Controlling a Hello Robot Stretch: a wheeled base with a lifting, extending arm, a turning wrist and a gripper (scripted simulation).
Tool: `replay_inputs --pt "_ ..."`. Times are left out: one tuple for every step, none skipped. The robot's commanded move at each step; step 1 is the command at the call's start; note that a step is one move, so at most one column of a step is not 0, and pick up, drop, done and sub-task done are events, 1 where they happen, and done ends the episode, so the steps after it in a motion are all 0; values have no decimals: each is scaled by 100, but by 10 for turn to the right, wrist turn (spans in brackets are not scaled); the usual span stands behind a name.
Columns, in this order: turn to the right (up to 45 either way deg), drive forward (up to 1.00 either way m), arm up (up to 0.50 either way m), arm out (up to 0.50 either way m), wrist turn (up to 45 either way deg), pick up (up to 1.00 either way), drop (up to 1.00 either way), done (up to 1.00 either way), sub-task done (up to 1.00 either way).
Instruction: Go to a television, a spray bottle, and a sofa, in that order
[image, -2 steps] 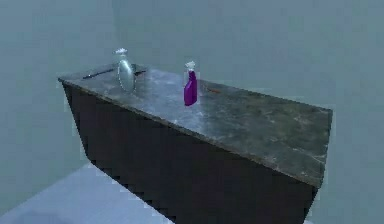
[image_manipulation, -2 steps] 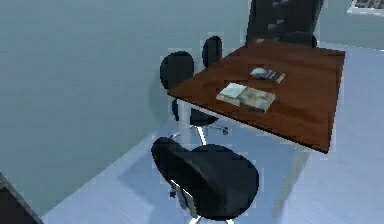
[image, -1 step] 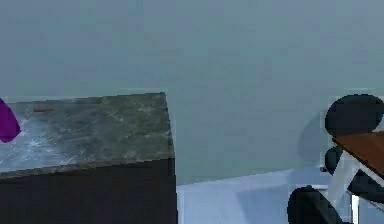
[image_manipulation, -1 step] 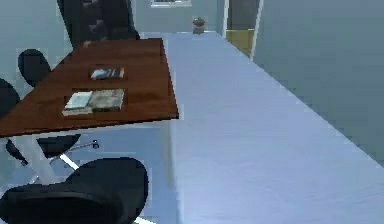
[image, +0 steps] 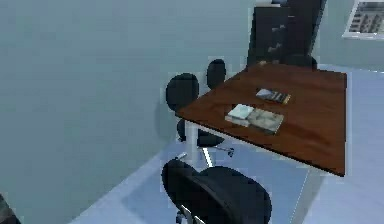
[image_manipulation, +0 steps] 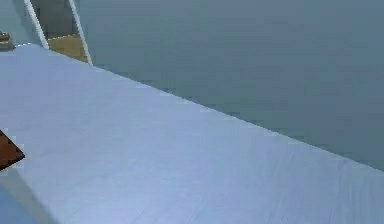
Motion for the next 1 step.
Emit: replay_inputs --pt "450 0 0 0 0 0 0 0 0"
